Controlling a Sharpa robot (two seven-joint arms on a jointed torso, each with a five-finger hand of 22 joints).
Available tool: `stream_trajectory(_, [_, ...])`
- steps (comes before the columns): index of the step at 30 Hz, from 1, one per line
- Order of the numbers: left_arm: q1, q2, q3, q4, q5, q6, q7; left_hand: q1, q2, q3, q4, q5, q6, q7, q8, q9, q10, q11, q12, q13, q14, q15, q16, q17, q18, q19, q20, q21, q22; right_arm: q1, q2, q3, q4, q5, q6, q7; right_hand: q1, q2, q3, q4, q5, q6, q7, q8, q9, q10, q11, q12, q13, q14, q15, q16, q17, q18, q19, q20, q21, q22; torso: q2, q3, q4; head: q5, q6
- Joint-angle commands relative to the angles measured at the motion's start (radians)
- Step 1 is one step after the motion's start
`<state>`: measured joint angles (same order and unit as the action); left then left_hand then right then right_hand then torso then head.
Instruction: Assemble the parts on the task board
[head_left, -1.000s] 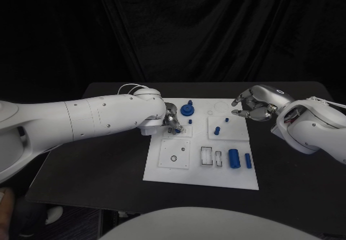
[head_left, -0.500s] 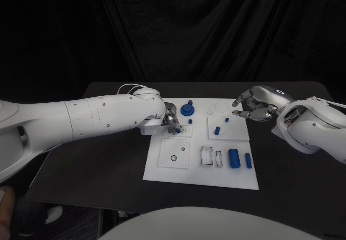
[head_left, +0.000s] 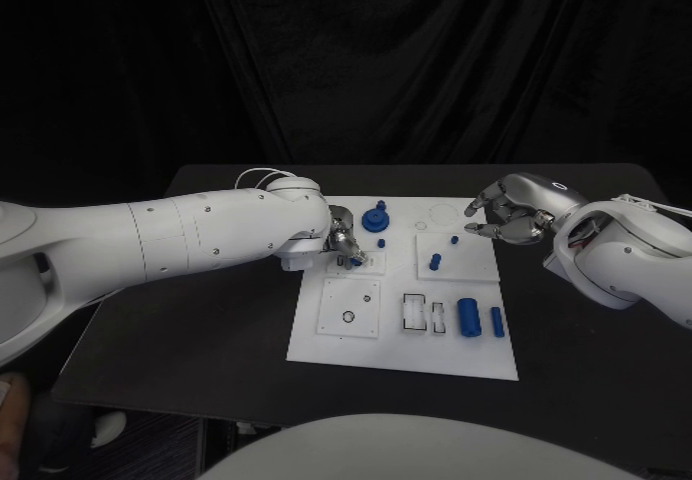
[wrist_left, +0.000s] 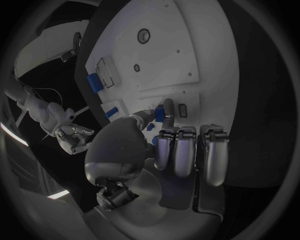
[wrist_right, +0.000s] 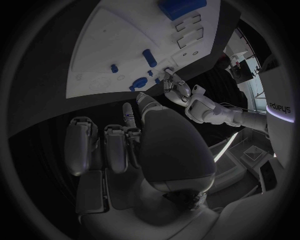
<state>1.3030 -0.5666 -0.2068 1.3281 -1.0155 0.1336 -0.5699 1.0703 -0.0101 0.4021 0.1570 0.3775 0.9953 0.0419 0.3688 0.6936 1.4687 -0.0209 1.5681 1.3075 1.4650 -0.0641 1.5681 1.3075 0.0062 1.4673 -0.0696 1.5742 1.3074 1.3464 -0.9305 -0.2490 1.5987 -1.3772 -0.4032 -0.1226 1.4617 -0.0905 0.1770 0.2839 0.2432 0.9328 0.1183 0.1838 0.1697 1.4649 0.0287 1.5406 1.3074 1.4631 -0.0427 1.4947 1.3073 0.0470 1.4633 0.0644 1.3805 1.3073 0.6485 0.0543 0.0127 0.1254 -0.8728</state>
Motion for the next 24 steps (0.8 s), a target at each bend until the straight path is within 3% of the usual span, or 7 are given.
stream_trajectory(1, [-0.007,-0.003,-0.004,-0.003,-0.004,0.024,-0.012,0.003,0.002,0.003,-0.005,-0.004,0.003,0.002,-0.003,0.001,0.102,-0.004,0.003,0.263,0.106,-0.004,0.003,0.263,-0.006,0.103,-0.003,-0.003,0.263,-0.003,0.0,0.001,-0.001,-0.003,0.013,-0.024,-0.004,0.006,0.005,-0.002,-0.001,0.003,-0.002,0.001,-0.002,0.064,0.005,-0.004,0.209,0.082,0.005,-0.004,0.153,0.002,0.021,0.007,-0.004,0.19,0.0,0.0002,-0.0001,-0.002,0.0])
stream_trajectory(24, [-0.008,-0.006,-0.004,-0.002,-0.004,0.046,-0.021,0.004,0.002,0.006,-0.008,-0.004,0.004,0.002,-0.004,0.003,0.102,-0.005,0.003,0.263,0.106,-0.004,0.003,0.263,-0.006,0.103,-0.003,-0.003,0.263,-0.004,0.002,0.001,-0.002,-0.003,0.039,-0.04,0.004,0.009,0.009,-0.007,0.012,0.002,-0.002,-0.001,-0.005,0.062,0.004,-0.007,0.205,0.082,0.005,-0.006,0.15,0.003,0.02,0.006,-0.007,0.189,0.0,0.0001,0.0005,-0.001,0.0])
